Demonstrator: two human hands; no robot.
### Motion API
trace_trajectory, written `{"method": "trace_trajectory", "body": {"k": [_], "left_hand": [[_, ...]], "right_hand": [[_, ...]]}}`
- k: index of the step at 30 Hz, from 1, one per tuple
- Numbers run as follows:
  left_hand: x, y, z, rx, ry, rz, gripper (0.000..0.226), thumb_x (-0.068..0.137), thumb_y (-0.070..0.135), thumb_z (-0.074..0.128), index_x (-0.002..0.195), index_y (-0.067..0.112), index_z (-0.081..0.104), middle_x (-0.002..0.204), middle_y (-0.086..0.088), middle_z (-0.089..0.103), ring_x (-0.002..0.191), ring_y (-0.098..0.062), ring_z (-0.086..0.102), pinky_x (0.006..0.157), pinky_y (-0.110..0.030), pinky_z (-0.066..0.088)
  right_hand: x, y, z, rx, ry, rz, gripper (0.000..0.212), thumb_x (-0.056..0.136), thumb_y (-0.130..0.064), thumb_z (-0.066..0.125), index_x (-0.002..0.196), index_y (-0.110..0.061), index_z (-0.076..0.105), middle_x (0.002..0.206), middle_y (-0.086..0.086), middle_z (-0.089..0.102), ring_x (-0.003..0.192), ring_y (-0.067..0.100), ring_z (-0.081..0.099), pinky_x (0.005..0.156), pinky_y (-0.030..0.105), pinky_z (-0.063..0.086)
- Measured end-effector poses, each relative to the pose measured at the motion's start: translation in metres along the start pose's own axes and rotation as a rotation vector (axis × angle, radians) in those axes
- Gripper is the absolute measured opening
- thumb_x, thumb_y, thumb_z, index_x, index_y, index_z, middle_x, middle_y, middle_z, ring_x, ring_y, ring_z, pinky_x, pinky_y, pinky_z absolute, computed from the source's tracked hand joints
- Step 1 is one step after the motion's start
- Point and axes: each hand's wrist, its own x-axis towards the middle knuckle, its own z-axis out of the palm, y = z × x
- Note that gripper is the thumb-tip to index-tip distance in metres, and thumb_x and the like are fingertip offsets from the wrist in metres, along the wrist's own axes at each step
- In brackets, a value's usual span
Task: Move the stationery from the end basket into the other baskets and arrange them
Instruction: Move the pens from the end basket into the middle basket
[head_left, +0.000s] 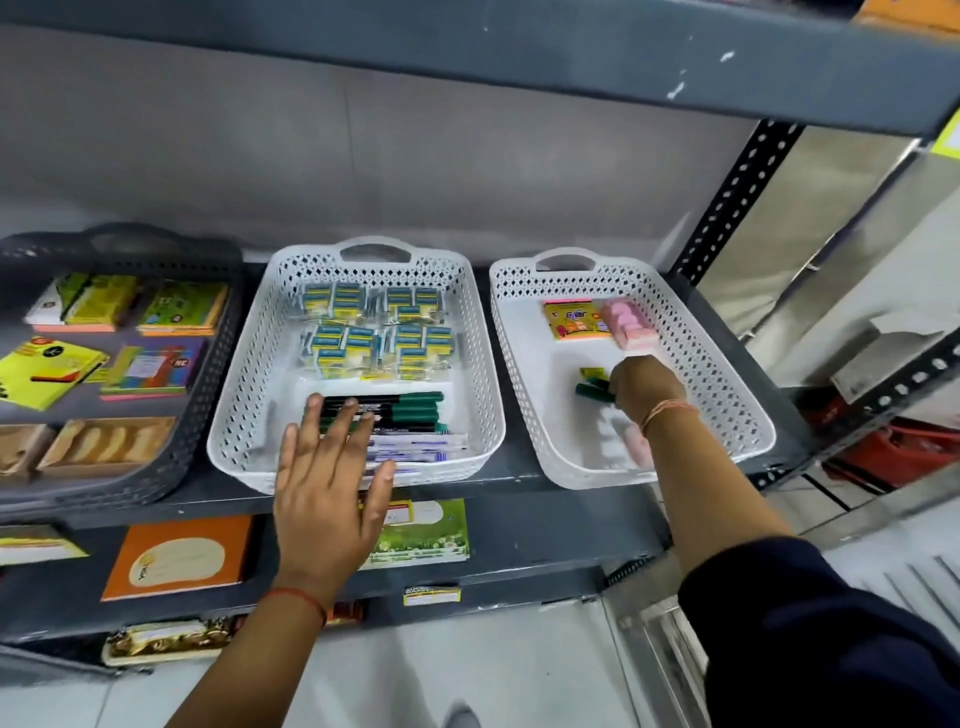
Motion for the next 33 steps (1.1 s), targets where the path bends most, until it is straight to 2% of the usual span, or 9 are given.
{"method": "trace_trajectory", "body": {"k": [7,9,11,14,16,19,22,28,33], "left_hand": [[-0.001,-0.003,-0.003,0.033,-0.003,-0.016,0.063,0.095,0.045,0.023,0.117,0.0,0.06,0.126,-0.02,0.06,0.131,-0.036,0.037,0.11,-0.047,0.021],[-0.001,-0.006,-0.005,0.051,-0.023,-0.011,0.063,0.095,0.046,0.021,0.119,0.0,0.058,0.127,-0.02,0.059,0.131,-0.036,0.037,0.11,-0.047,0.02],[-0.003,-0.012,-0.008,0.062,-0.046,-0.029,0.066,0.095,0.047,0.018,0.122,0.0,0.056,0.128,-0.02,0.058,0.132,-0.035,0.035,0.11,-0.046,0.018],[-0.007,-0.028,-0.013,0.095,-0.076,-0.098,0.072,0.094,0.051,0.013,0.125,0.0,0.053,0.133,-0.02,0.053,0.134,-0.037,0.033,0.11,-0.048,0.018],[-0.01,-0.042,-0.018,0.134,-0.085,-0.129,0.076,0.093,0.053,0.01,0.127,0.0,0.051,0.137,-0.021,0.049,0.135,-0.039,0.03,0.11,-0.047,0.015],[-0.011,-0.06,-0.025,0.155,-0.073,-0.178,0.077,0.093,0.054,0.01,0.129,0.0,0.05,0.14,-0.023,0.044,0.135,-0.04,0.028,0.112,-0.045,0.012],[-0.011,-0.069,-0.03,0.151,-0.053,-0.184,0.074,0.094,0.052,0.012,0.129,-0.002,0.049,0.14,-0.024,0.043,0.135,-0.04,0.029,0.113,-0.045,0.011],[-0.011,-0.071,-0.031,0.128,-0.079,-0.165,0.074,0.094,0.051,0.011,0.128,-0.001,0.051,0.139,-0.023,0.045,0.135,-0.039,0.029,0.112,-0.047,0.012],[-0.007,-0.062,-0.028,0.102,-0.068,-0.176,0.073,0.094,0.051,0.011,0.128,0.0,0.05,0.141,-0.021,0.044,0.137,-0.037,0.026,0.113,-0.046,0.01]], "right_hand": [[0.004,-0.014,-0.002,-0.003,-0.053,-0.037,0.027,0.09,-0.013,0.055,0.111,0.0,0.063,0.116,0.019,0.066,0.108,0.034,0.062,0.086,0.036,0.053],[0.001,-0.018,-0.008,0.02,0.031,-0.054,0.024,0.091,-0.013,0.053,0.11,-0.005,0.064,0.113,0.016,0.068,0.105,0.033,0.063,0.085,0.036,0.054],[-0.004,-0.03,-0.02,0.067,0.211,-0.134,0.021,0.091,-0.013,0.053,0.107,-0.007,0.066,0.109,0.016,0.068,0.1,0.034,0.064,0.08,0.036,0.054],[-0.016,-0.065,-0.048,0.216,0.45,-0.355,0.021,0.09,-0.015,0.056,0.105,-0.007,0.067,0.104,0.018,0.068,0.095,0.035,0.063,0.075,0.037,0.051],[-0.025,-0.099,-0.063,0.301,0.49,-0.534,0.022,0.089,-0.015,0.058,0.107,-0.008,0.068,0.101,0.017,0.068,0.092,0.033,0.063,0.073,0.036,0.051],[-0.034,-0.157,-0.064,0.263,0.404,-0.763,0.025,0.09,-0.014,0.057,0.113,-0.009,0.067,0.106,0.012,0.066,0.096,0.028,0.062,0.081,0.037,0.055],[-0.034,-0.206,-0.044,0.083,0.305,-0.851,0.024,0.09,-0.005,0.055,0.113,-0.005,0.065,0.113,0.011,0.063,0.103,0.027,0.062,0.086,0.037,0.056],[-0.027,-0.236,-0.018,-0.07,0.156,-0.799,0.027,0.089,0.005,0.048,0.115,0.006,0.058,0.115,0.022,0.063,0.102,0.035,0.062,0.079,0.04,0.054],[-0.026,-0.211,-0.029,0.097,0.17,-0.759,0.043,0.085,0.011,0.048,0.123,-0.005,0.06,0.123,0.017,0.061,0.108,0.033,0.061,0.088,0.041,0.055]]}}
